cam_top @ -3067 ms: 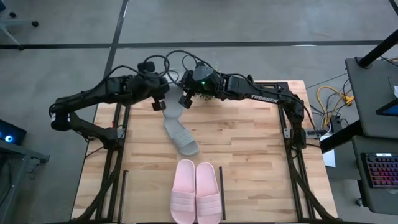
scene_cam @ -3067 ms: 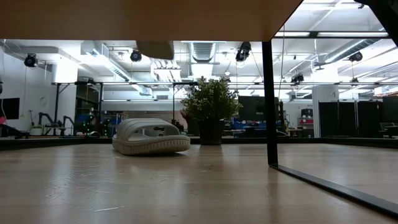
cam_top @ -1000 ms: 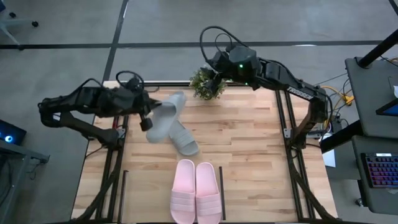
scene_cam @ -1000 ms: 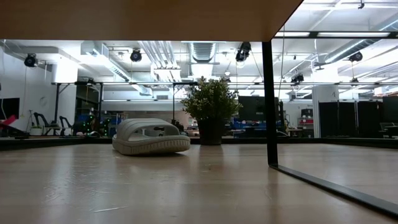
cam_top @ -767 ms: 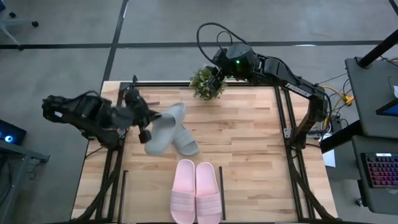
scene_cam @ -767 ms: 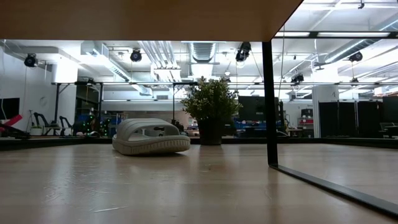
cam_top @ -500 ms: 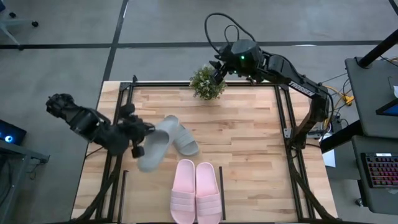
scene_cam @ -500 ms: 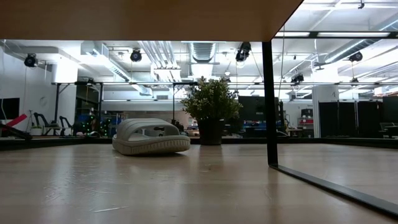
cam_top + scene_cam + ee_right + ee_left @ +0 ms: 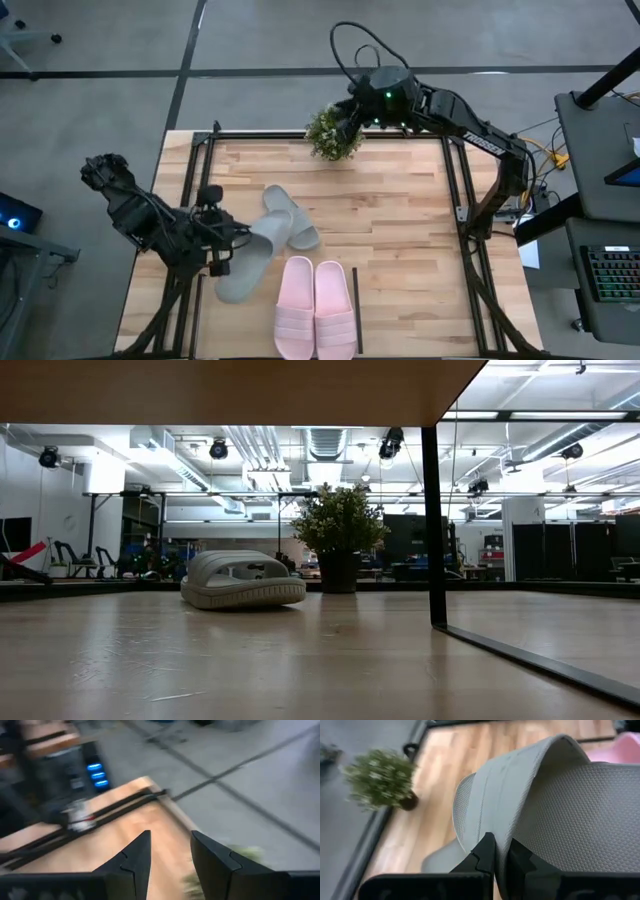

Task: Pick and place slides into the shelf
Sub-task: Put the top gray slipper on the shelf

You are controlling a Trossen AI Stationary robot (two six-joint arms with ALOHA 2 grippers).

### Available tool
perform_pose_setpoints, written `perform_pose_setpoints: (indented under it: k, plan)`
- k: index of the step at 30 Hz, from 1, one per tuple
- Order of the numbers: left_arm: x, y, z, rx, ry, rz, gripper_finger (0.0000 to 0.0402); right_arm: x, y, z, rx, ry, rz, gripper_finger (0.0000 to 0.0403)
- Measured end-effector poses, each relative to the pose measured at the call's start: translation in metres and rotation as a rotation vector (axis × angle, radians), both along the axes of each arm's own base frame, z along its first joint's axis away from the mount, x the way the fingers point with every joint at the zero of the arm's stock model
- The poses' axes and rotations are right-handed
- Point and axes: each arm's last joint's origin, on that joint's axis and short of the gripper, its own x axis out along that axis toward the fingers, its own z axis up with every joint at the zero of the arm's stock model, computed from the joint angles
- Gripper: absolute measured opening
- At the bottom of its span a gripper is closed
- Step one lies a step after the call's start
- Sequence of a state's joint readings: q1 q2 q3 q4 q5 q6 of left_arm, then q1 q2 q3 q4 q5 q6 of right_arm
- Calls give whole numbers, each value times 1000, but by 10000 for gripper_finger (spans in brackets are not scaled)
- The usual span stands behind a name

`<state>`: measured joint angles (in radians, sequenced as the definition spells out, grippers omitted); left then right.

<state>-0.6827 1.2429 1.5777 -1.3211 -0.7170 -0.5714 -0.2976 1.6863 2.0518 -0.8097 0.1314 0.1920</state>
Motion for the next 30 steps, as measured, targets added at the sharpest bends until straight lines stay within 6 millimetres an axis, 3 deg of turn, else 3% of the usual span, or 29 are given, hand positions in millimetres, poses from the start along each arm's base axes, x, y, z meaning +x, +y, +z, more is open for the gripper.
perform_pose_setpoints:
  k: [16, 24, 30]
  plan:
    - [9, -1, -20, 168, 26, 267, 0, 17, 99, 0, 48, -23, 296, 100]
    - [19, -6, -27, 201, 49, 277, 0, 18, 117, 2, 137, -70, 308, 93]
    - [19, -3, -26, 242, 20, 291, 0, 19, 119, -1, 221, -66, 330, 97]
